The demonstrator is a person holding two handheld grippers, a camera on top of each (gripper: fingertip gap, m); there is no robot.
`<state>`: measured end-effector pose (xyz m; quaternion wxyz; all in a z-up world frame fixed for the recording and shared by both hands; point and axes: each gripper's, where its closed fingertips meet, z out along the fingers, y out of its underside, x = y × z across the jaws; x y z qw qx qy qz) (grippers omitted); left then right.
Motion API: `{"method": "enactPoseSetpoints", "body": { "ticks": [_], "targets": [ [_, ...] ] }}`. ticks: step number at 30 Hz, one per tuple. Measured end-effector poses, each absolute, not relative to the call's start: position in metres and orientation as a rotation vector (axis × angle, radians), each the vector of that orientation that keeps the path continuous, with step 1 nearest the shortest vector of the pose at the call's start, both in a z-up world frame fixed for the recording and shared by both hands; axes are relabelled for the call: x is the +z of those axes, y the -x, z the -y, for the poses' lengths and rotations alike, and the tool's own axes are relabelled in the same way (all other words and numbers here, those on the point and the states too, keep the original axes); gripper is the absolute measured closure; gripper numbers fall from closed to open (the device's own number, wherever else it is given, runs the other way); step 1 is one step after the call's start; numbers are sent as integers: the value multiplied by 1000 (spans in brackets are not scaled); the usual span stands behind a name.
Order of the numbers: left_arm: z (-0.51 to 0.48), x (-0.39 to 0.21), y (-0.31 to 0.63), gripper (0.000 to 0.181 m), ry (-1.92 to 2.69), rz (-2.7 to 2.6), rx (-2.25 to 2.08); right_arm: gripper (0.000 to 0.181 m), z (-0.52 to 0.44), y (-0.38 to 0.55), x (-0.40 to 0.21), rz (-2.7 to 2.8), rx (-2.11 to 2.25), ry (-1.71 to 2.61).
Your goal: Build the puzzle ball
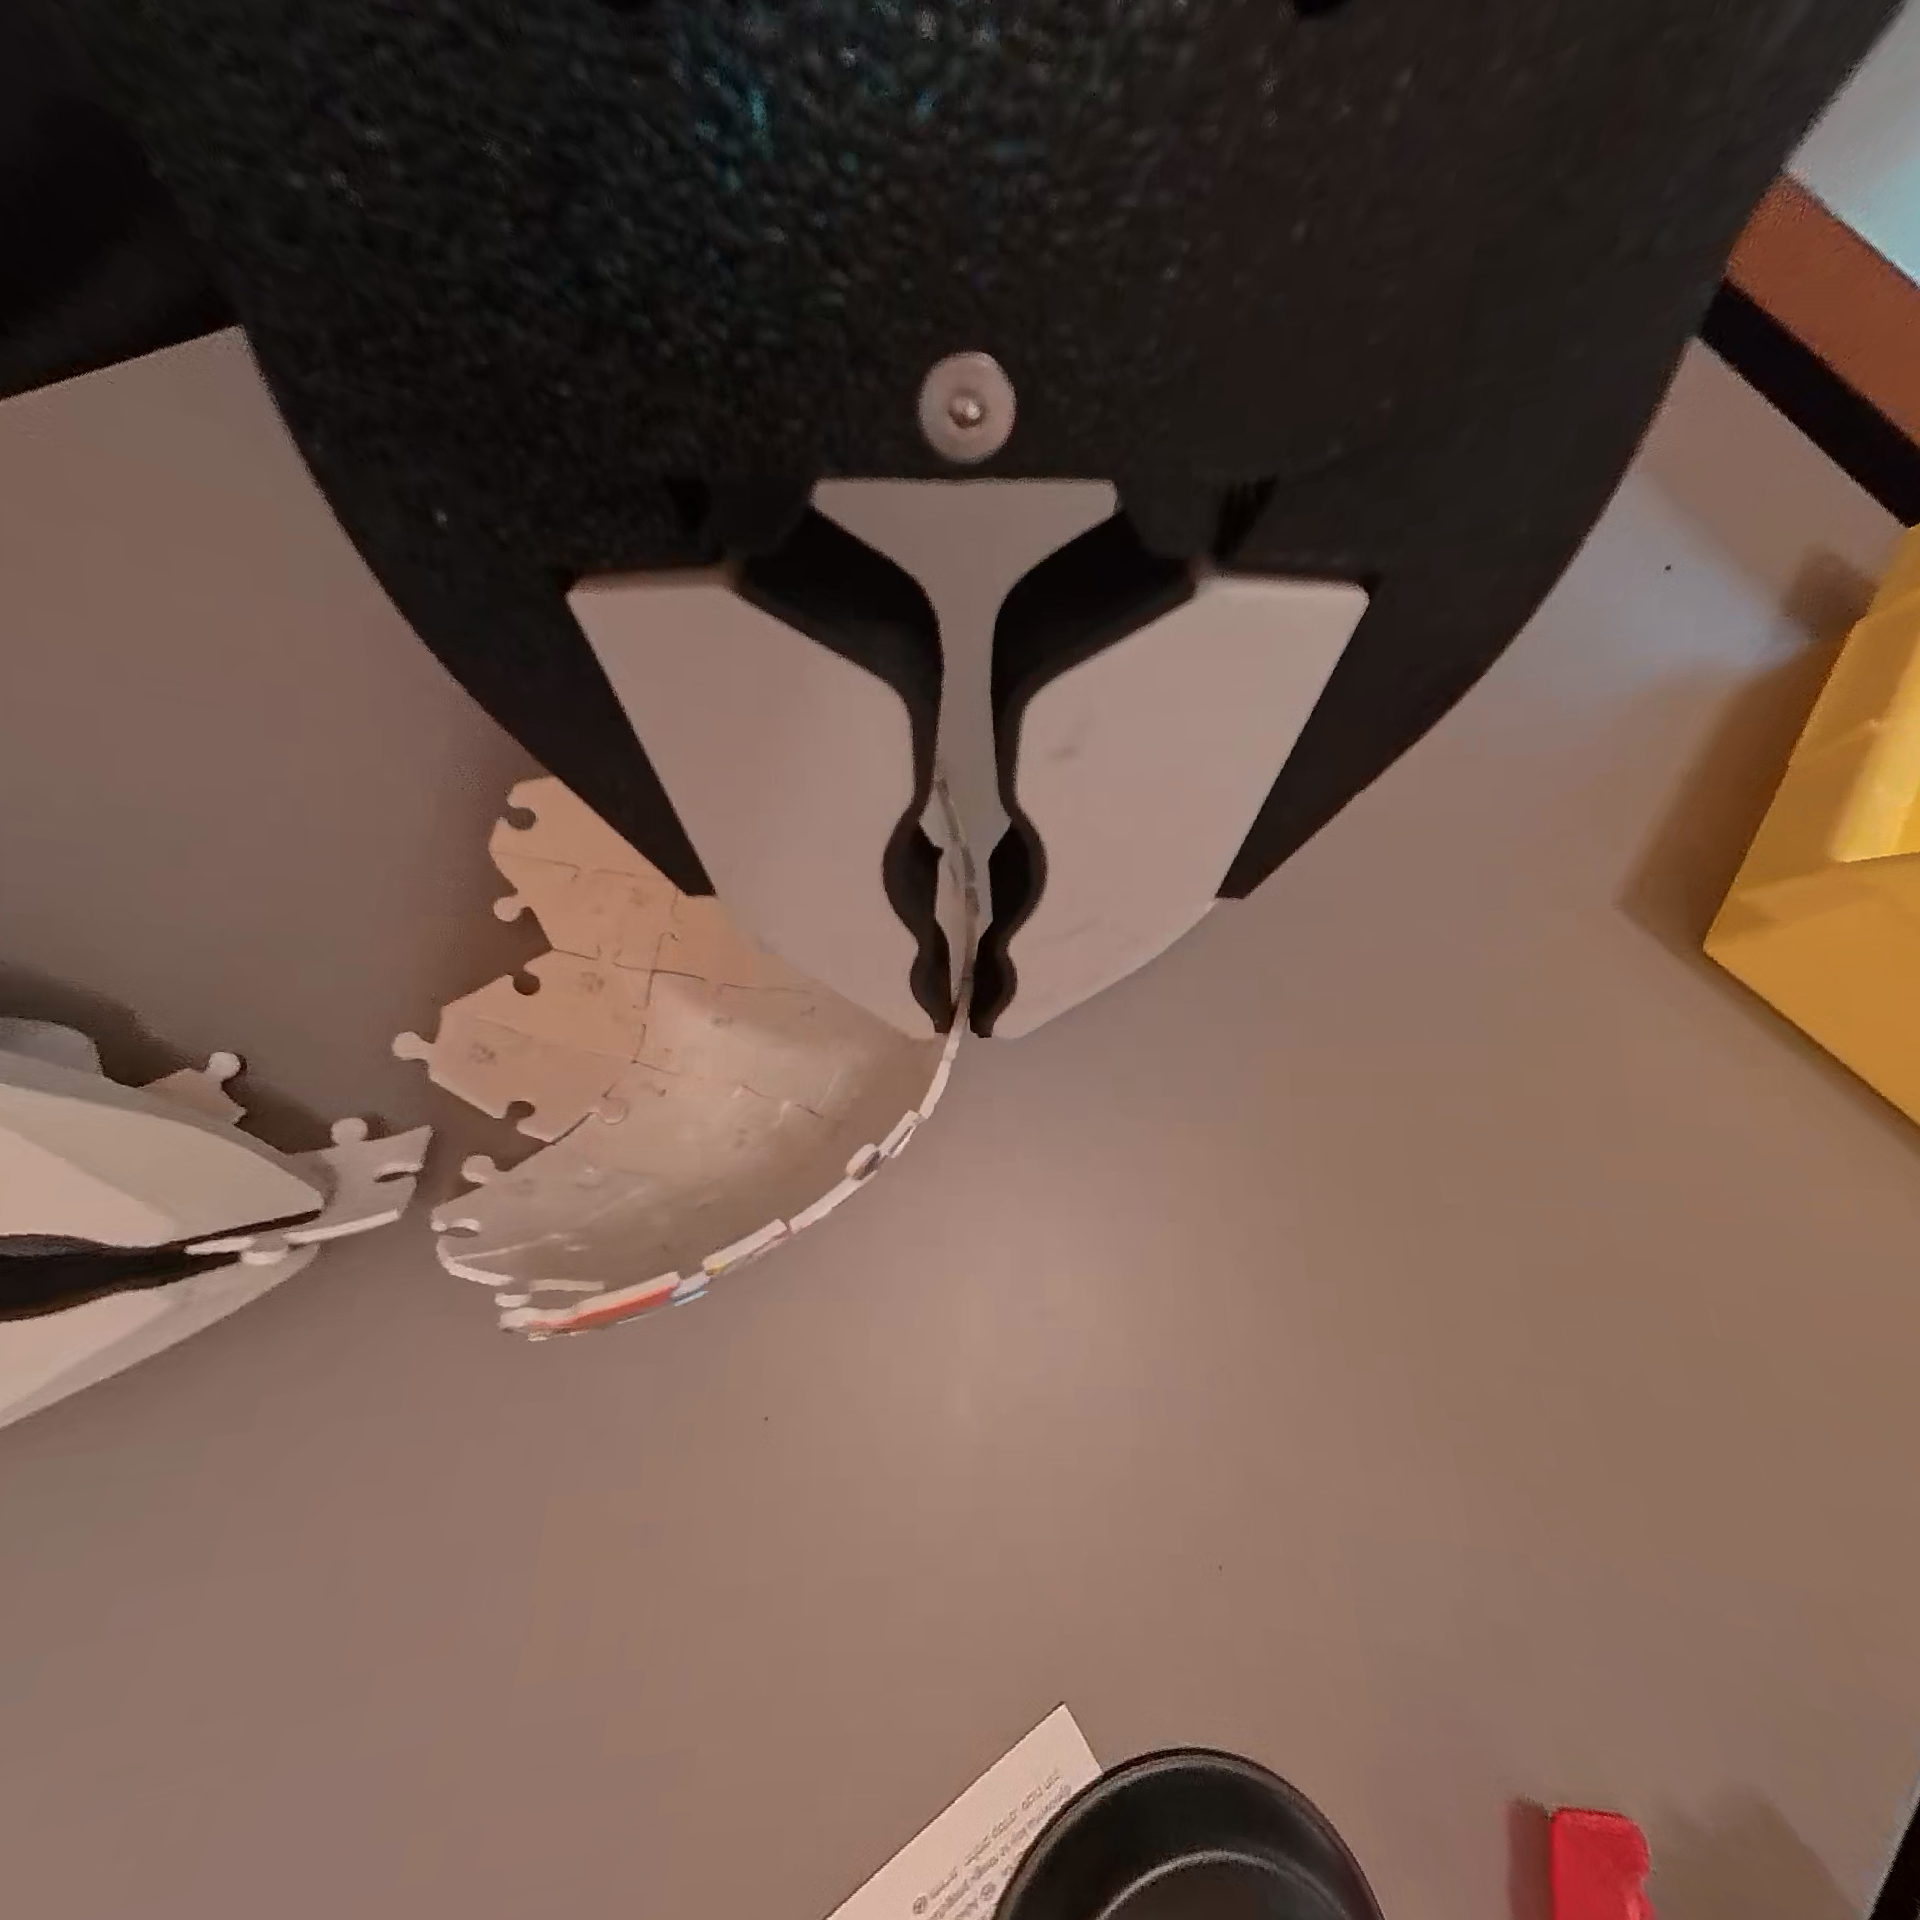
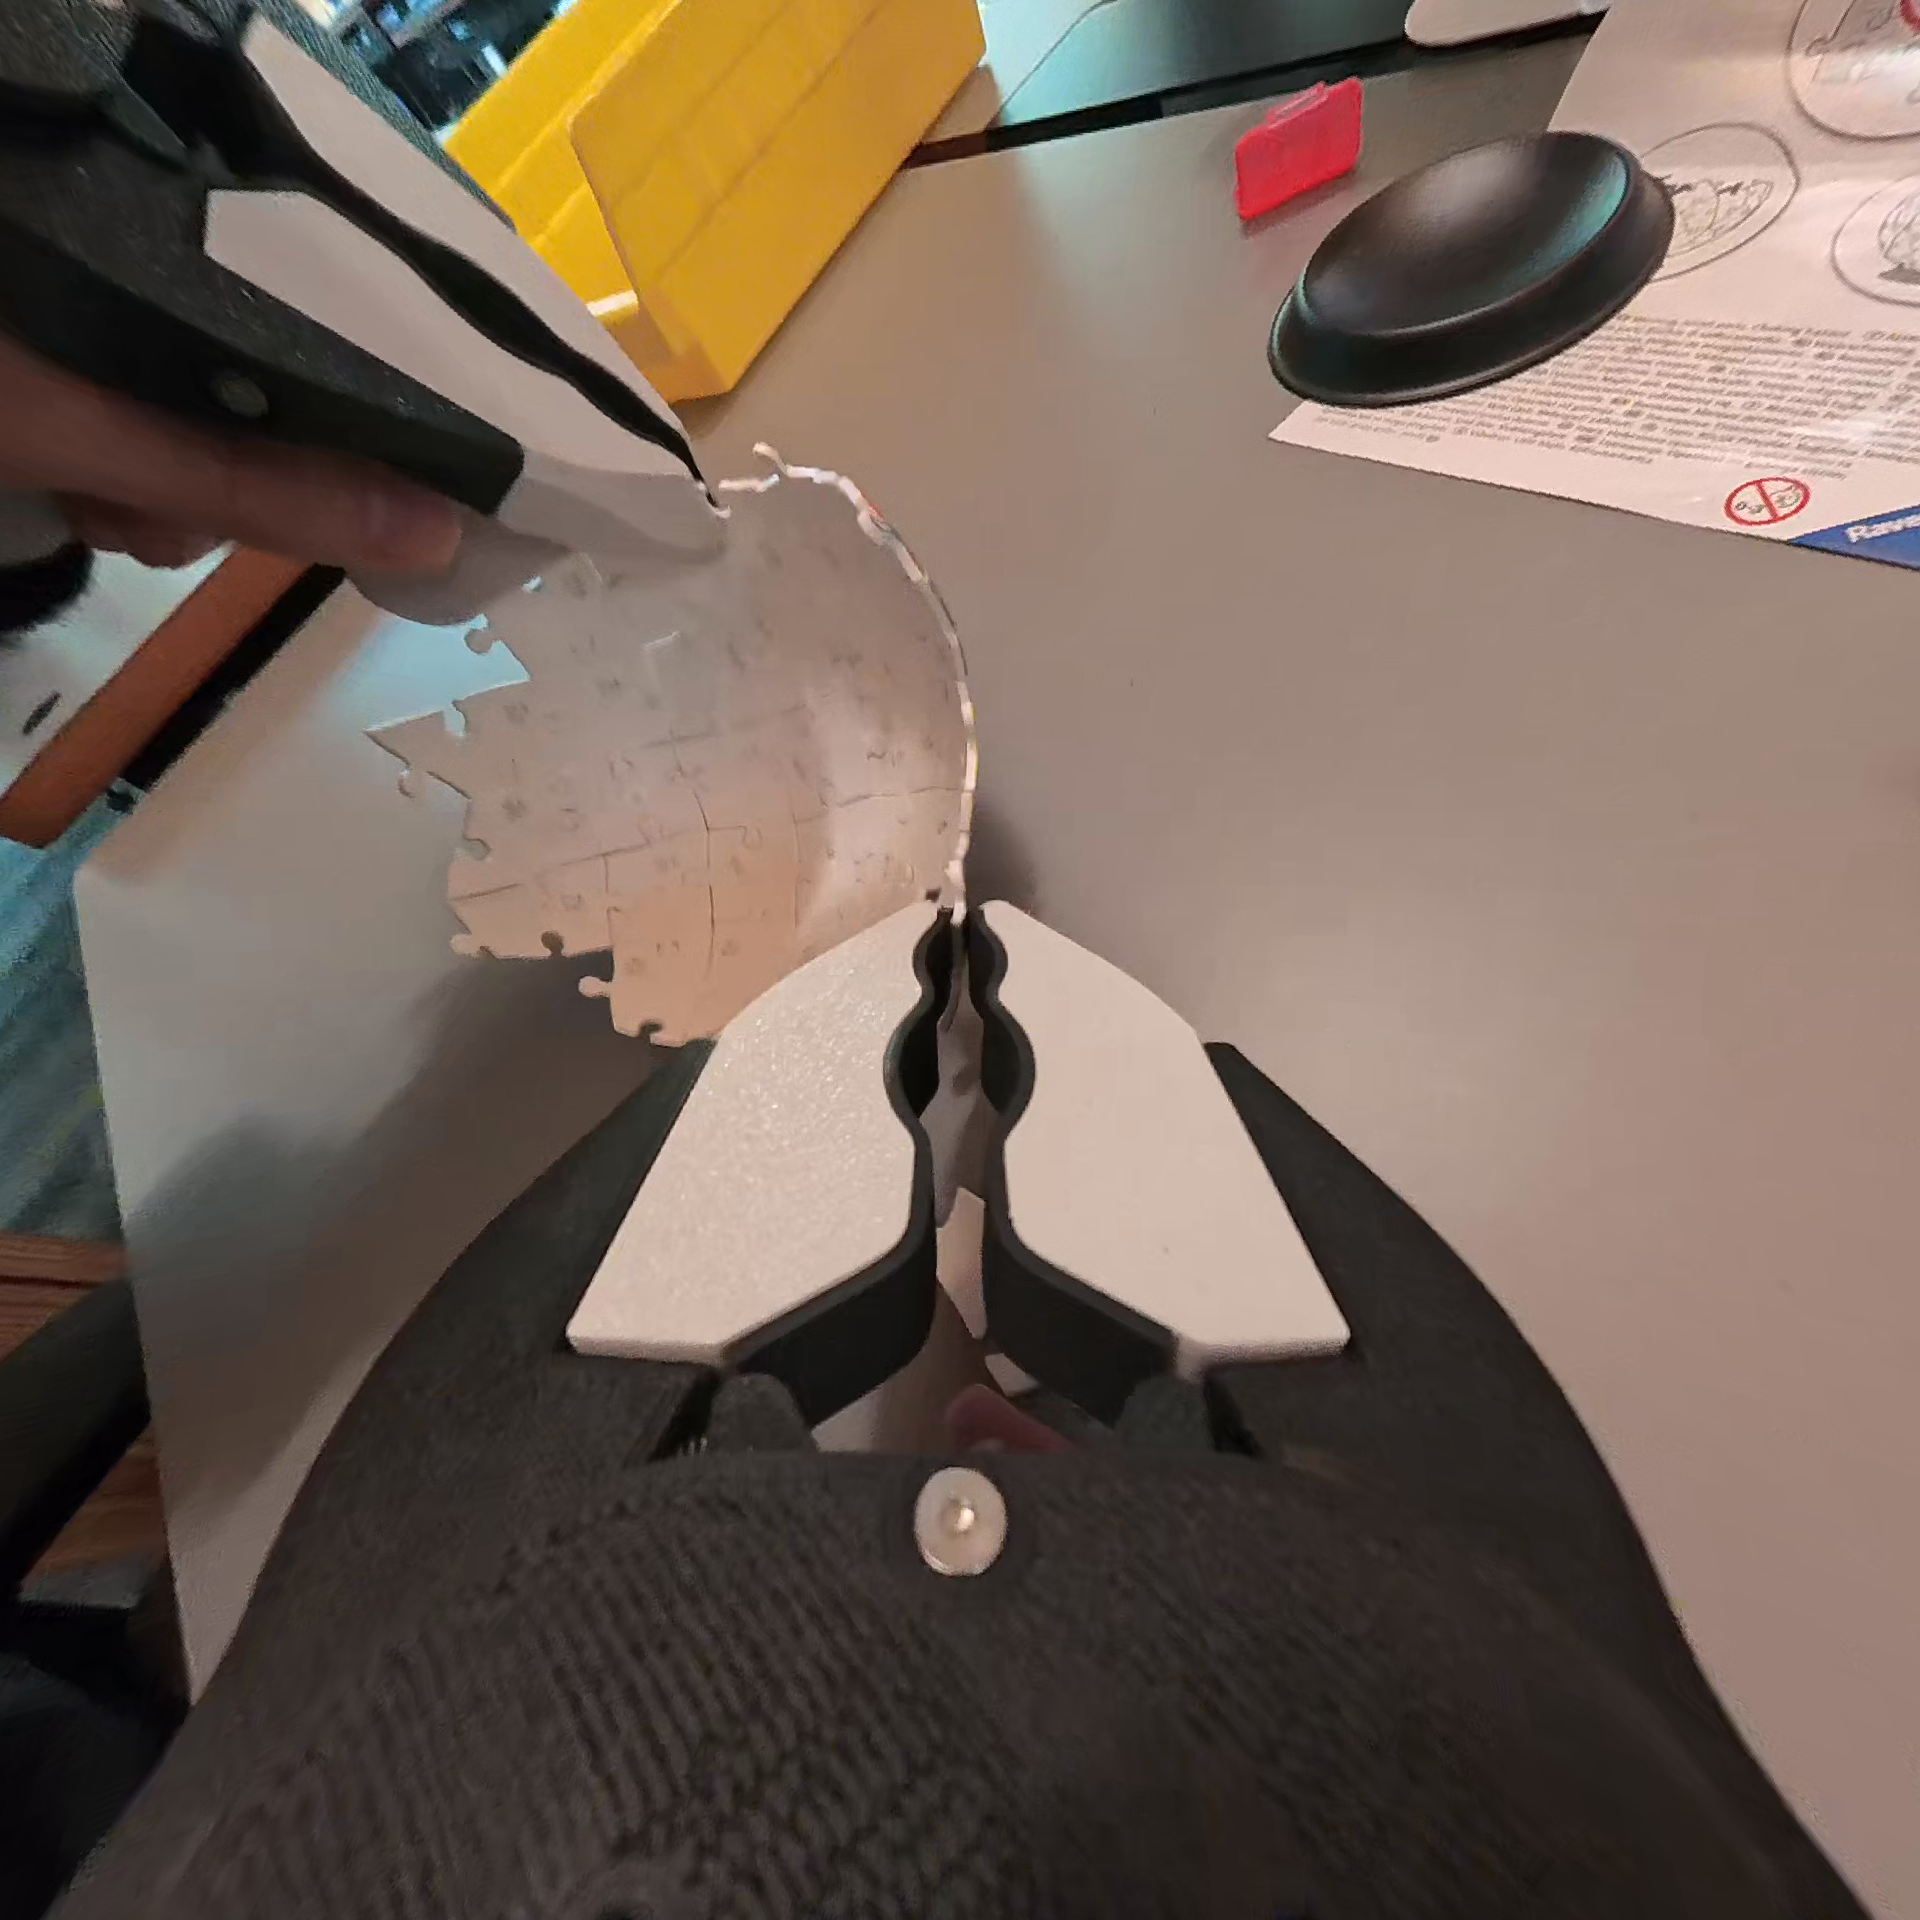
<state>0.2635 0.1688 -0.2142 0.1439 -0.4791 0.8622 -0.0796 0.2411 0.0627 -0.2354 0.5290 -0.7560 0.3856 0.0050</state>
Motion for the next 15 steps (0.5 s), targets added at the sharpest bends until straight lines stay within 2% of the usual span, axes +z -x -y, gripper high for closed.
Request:
{"method": "enactPoseSetpoints", "body": {
  "ticks": [9,15],
  "targets": [
    [-175,-223,-246,179,1660,-2437,-584,179,-69,-249,-220,-968,62,1663],
    [-190,-234,-223,172,1789,-2325,-706,179,-78,-249,-213,-939,-35,1662]
  ]
}}
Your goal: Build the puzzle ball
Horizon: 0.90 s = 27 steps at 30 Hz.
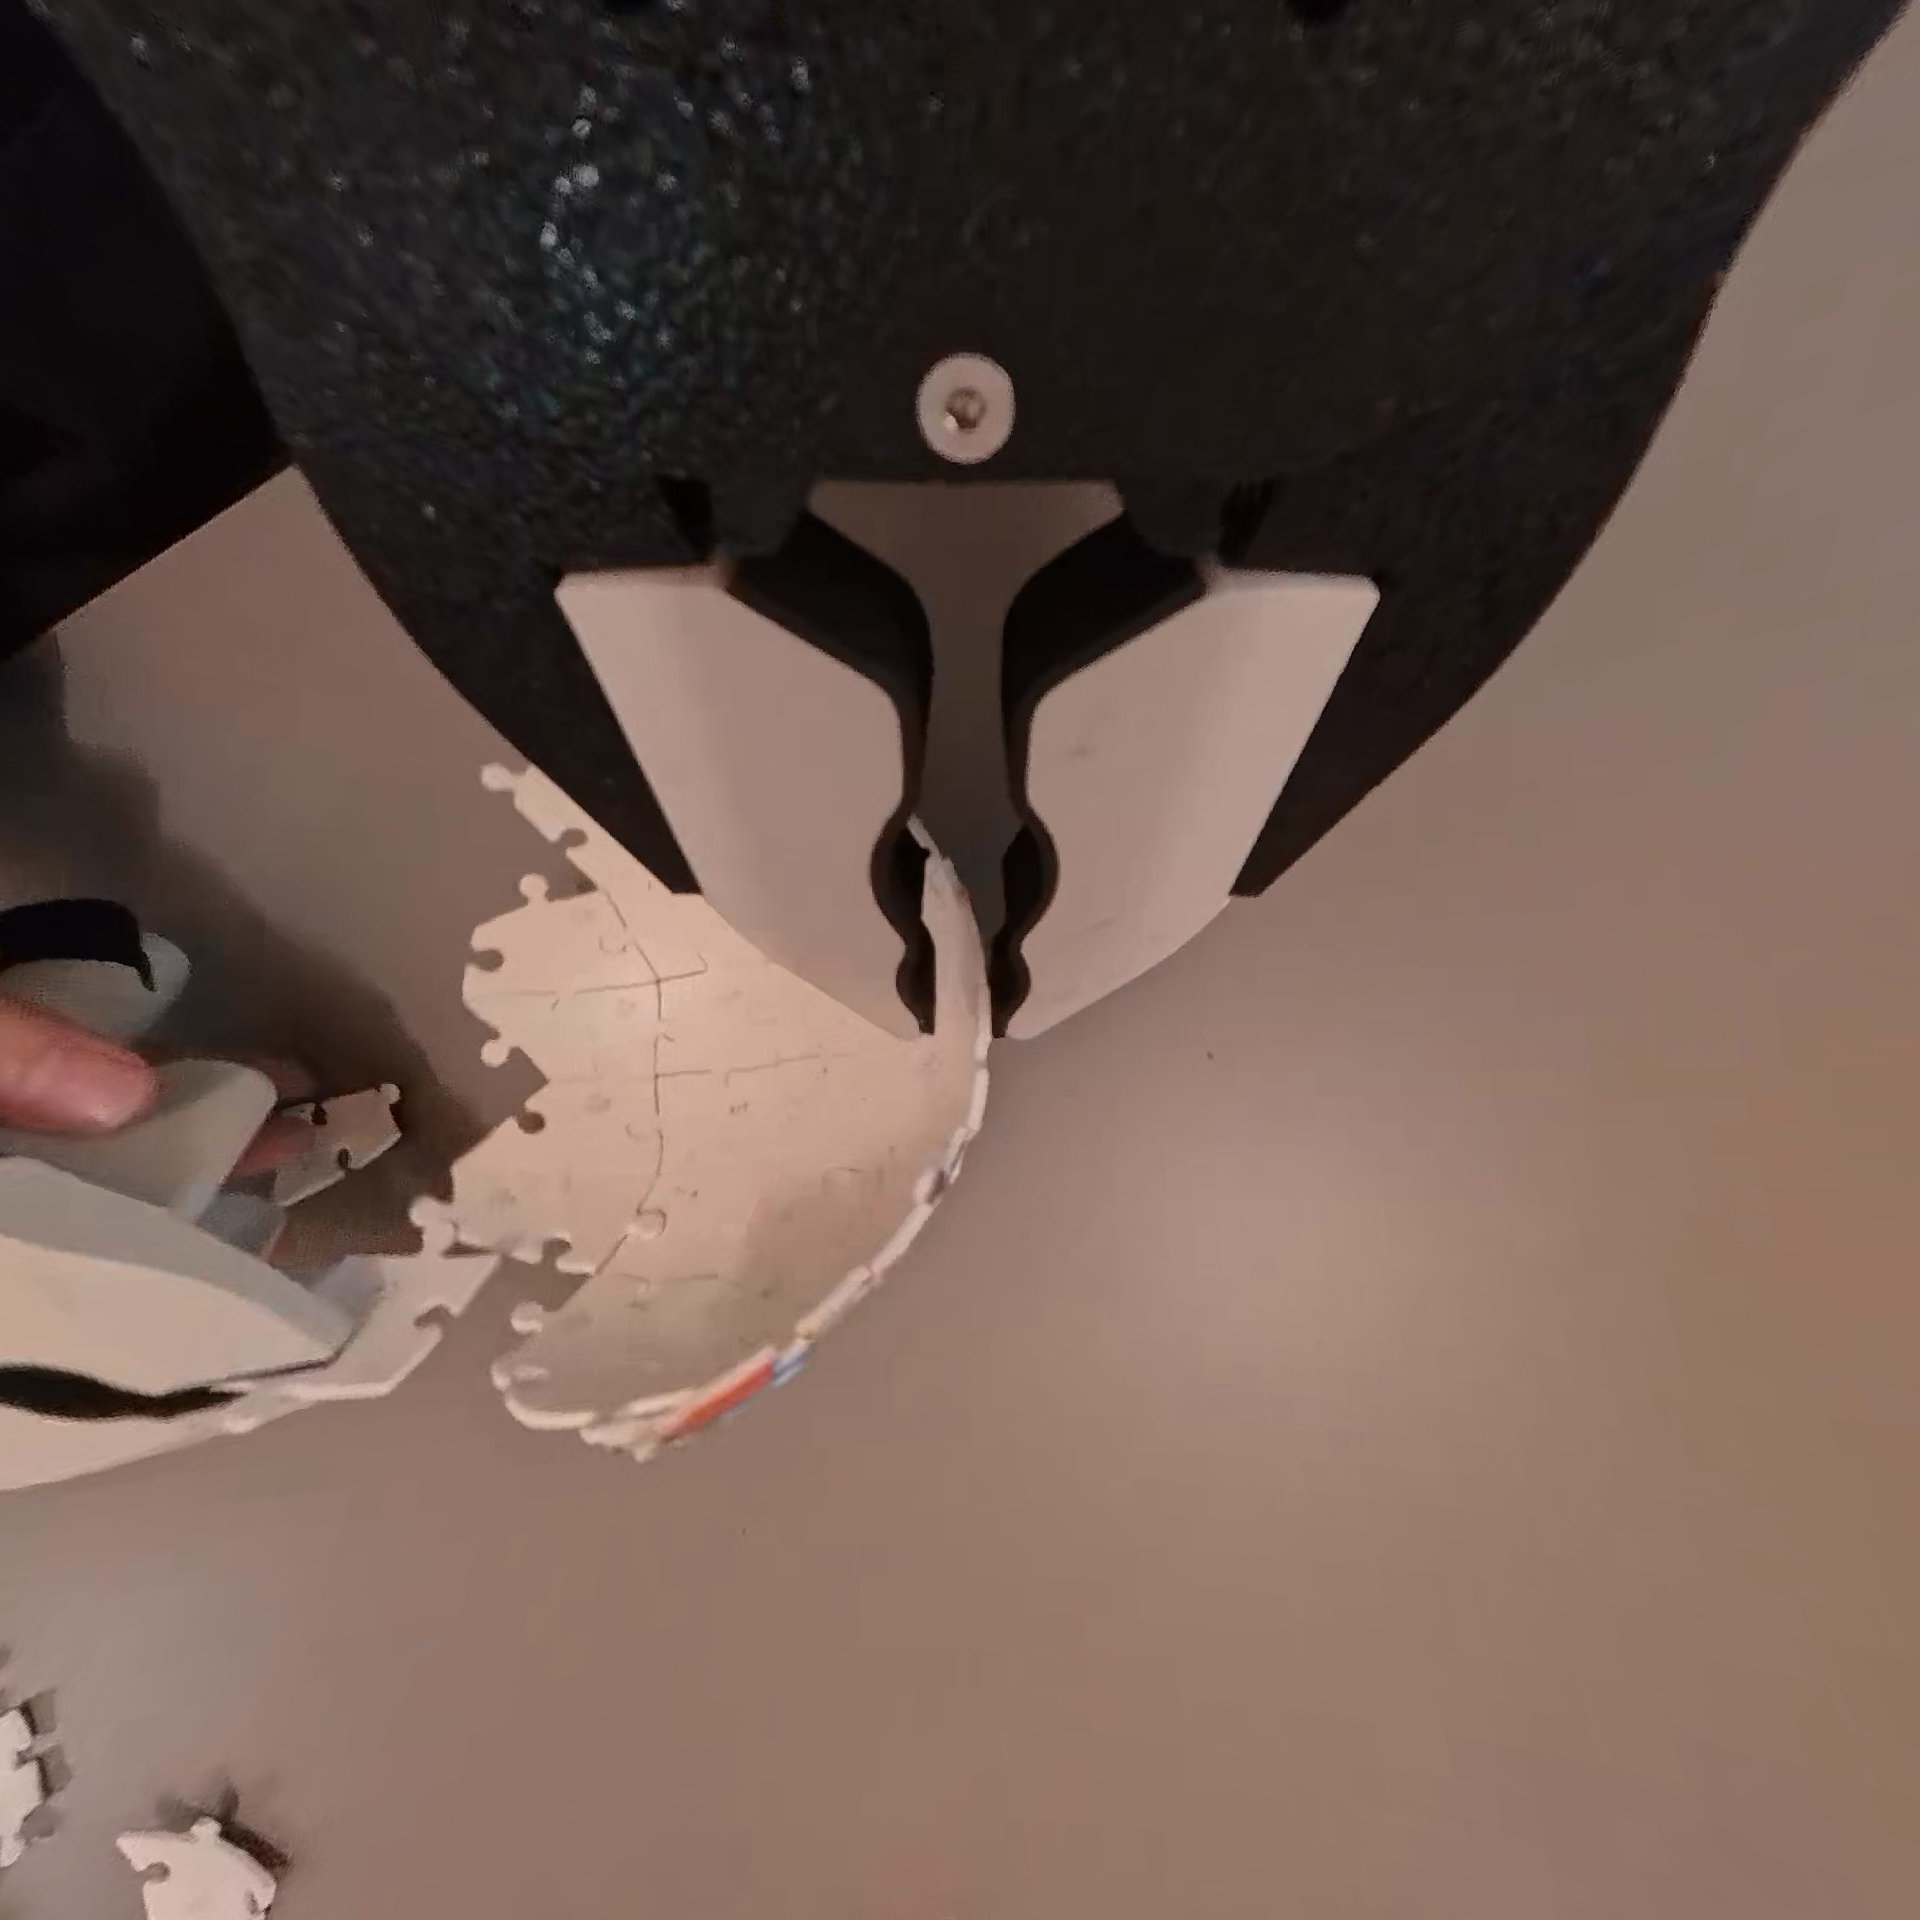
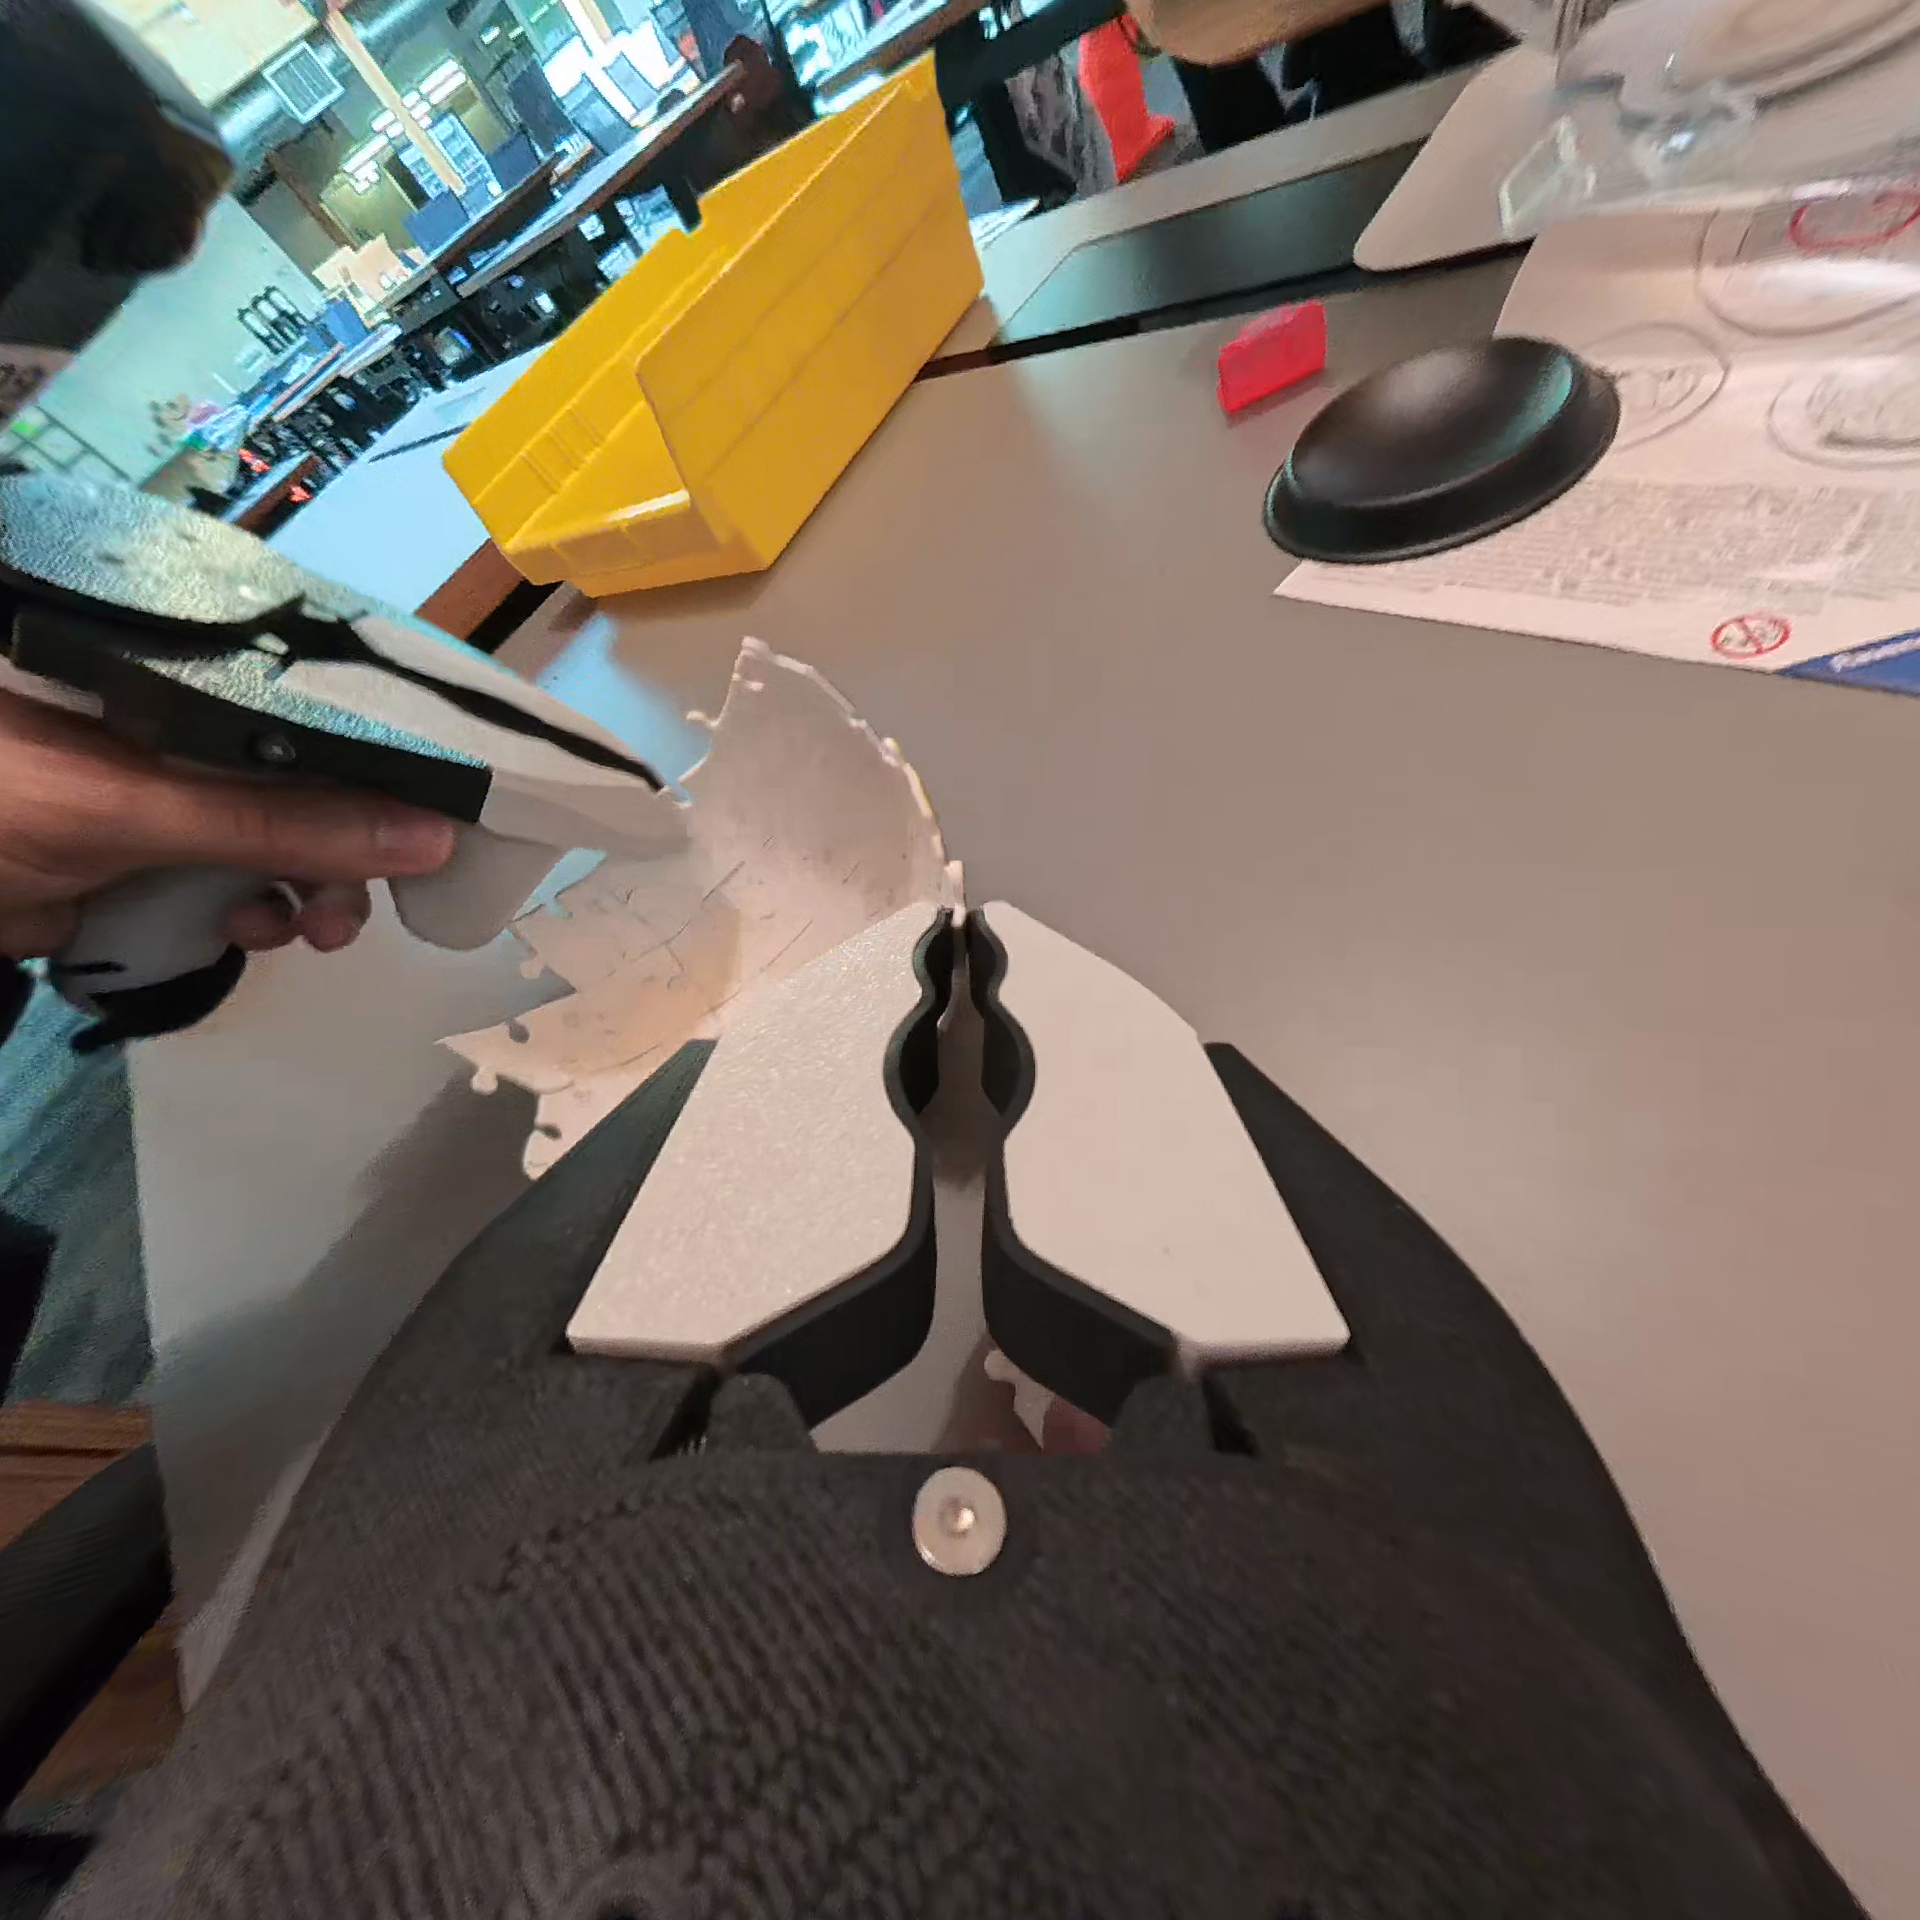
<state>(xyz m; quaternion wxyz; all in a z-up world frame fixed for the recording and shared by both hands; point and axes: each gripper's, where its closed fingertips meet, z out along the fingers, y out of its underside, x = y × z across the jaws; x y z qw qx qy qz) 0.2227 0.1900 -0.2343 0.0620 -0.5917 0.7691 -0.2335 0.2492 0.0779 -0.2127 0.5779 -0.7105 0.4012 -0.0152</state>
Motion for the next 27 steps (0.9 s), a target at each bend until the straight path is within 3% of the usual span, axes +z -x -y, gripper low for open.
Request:
{"method": "enactPoseSetpoints", "body": {
  "ticks": [4,12,19,27],
  "targets": [
    [-185,-234,-207,155,1831,-2304,-834,179,-90,-246,-211,-886,-21,1680],
    [-189,-220,-199,140,1717,-2345,-855,179,-108,-259,-210,-779,-67,1775],
    [-204,-216,-227,145,1612,-2400,-889,179,-125,-260,-213,-719,1,1844],
    [-206,-211,-258,149,1173,-2584,-794,179,-131,-263,-211,-654,9,1932]
  ]
}}
